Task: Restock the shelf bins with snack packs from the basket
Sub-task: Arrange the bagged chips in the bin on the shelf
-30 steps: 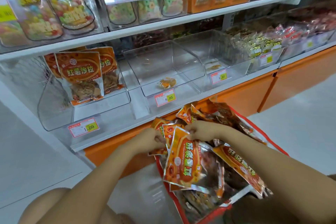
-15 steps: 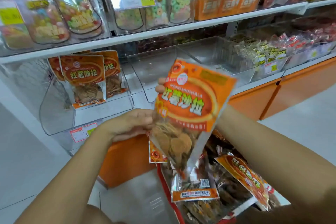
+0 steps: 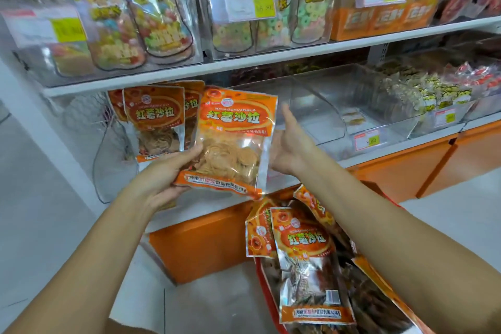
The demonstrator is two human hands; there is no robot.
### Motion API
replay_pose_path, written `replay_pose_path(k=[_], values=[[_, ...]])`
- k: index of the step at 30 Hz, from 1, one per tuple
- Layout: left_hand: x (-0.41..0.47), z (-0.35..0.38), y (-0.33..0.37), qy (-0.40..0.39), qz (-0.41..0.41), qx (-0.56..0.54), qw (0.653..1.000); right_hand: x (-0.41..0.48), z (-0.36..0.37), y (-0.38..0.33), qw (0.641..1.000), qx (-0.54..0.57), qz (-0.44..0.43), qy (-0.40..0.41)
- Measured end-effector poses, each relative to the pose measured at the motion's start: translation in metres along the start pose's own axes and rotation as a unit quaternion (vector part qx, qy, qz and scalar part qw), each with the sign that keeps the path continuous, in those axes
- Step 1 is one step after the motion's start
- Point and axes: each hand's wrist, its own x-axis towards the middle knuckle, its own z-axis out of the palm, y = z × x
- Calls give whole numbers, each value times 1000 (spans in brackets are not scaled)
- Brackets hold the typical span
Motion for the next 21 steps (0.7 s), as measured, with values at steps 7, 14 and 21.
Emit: replay_pose_path(k=[7, 14, 21], values=[[34, -38, 22, 53, 68, 100, 991, 32, 20, -4, 903, -409, -70, 114], [109, -82, 21, 180, 47, 291, 939, 80, 48, -20, 824, -502, -136, 224], [171, -85, 17, 102, 19, 300, 948, 124, 60, -17, 755, -591, -136, 249]])
